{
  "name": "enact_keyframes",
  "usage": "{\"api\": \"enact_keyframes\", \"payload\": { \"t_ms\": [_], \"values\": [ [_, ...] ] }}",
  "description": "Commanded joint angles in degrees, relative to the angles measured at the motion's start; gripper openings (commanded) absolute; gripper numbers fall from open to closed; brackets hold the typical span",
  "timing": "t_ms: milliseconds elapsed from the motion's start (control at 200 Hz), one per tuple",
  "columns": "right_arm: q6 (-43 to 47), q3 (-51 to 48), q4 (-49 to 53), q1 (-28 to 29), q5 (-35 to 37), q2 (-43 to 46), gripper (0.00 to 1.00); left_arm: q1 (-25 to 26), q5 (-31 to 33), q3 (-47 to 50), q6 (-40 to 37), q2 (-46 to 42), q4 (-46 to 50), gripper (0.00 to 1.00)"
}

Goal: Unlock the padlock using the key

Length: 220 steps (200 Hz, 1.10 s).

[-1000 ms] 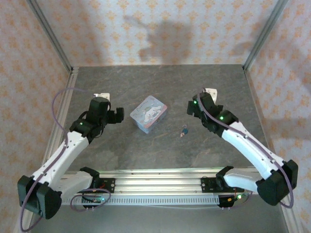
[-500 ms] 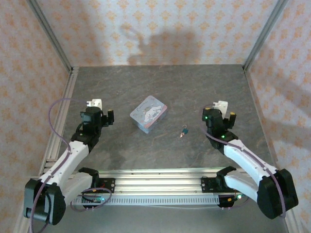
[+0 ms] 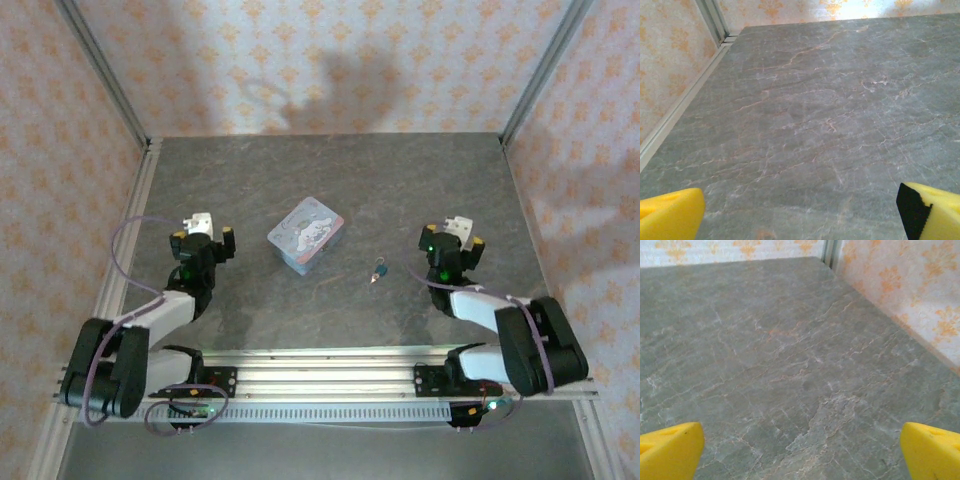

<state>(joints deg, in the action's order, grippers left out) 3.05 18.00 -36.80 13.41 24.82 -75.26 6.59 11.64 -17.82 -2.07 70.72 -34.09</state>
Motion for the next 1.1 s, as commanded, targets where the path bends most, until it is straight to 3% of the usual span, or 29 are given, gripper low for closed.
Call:
{"api": "enact_keyframes", "payload": {
  "t_ms": [0,165,325,385,455,1096],
  "values": [
    [3.3,0.0,-12.0,-1.8,-2.0,-2.2,0.99,-0.5,-3.2,-0.9,-1.6,4.6,-9.4,1.0],
    [-1.4,-1.1,-16.5,-7.2,-6.7,-6.4,0.99,-0.7,-4.8,-4.7,-2.2,11.8,-9.1,1.0],
    [-0.1,1.7,-18.2,-8.0,-11.0,-13.1,0.99,-4.4,-8.4,-8.0,1.2,14.5,-5.5,1.0],
    [-0.4,4.4,-10.5,-8.2,-12.2,-11.7,0.99,-4.7,-8.9,-7.9,1.3,14.5,-5.6,1.0],
    [-0.9,4.8,-11.0,-8.6,-11.8,-12.6,1.0,-4.8,-8.9,-6.3,1.2,15.2,-9.6,1.0],
    [-1.7,5.2,-9.7,-9.9,-13.5,-12.1,0.99,-4.6,-8.5,-6.7,1.1,15.1,-8.2,1.0]
  ]
}}
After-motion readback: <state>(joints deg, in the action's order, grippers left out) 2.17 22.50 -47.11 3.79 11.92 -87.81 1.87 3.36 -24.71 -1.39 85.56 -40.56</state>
